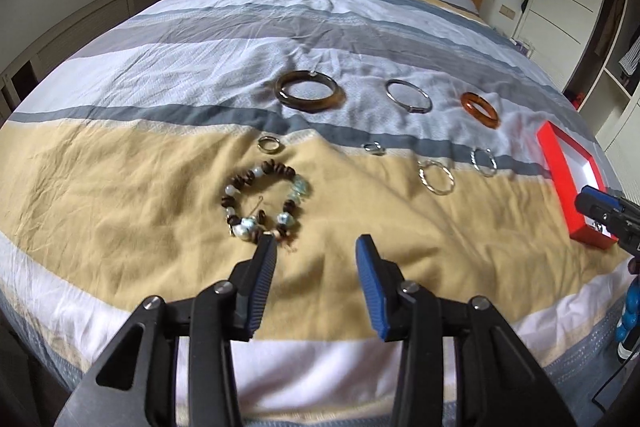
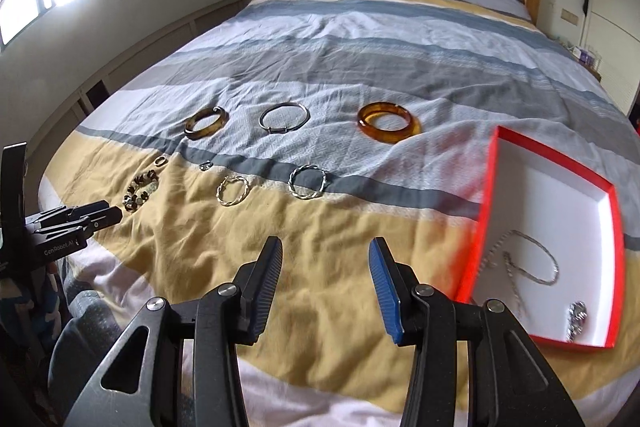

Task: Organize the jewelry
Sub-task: 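Grasp the dark beaded bracelet with the left tool while the right tool grasps a twisted silver hoop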

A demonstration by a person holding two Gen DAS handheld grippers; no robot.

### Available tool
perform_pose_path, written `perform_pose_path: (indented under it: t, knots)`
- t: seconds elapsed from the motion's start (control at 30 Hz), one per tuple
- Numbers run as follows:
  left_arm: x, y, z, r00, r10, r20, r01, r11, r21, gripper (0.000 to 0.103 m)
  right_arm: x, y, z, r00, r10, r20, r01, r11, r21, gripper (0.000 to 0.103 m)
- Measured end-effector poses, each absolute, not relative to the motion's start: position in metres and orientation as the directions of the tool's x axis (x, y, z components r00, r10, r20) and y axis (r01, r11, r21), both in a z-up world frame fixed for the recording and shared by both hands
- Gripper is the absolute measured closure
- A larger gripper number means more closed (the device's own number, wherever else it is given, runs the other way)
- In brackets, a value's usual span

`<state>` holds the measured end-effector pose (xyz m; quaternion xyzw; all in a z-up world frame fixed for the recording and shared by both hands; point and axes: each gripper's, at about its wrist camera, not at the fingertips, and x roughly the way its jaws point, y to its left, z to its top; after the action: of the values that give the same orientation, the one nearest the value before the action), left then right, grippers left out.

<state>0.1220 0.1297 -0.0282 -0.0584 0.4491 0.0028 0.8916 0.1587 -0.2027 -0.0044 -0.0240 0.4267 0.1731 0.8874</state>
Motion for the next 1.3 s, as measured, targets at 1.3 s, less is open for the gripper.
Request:
perform_pose_path:
  t: [1.3]
  knots:
    - [0.142, 0.143, -0.033, 0.614, -0.035, -0.789, -0.104, 0.987, -0.126, 0.093, 0.222, -0.158, -0.045, 0.539, 0.346, -0.768, -0.404, 0.906, 0.124, 0.064]
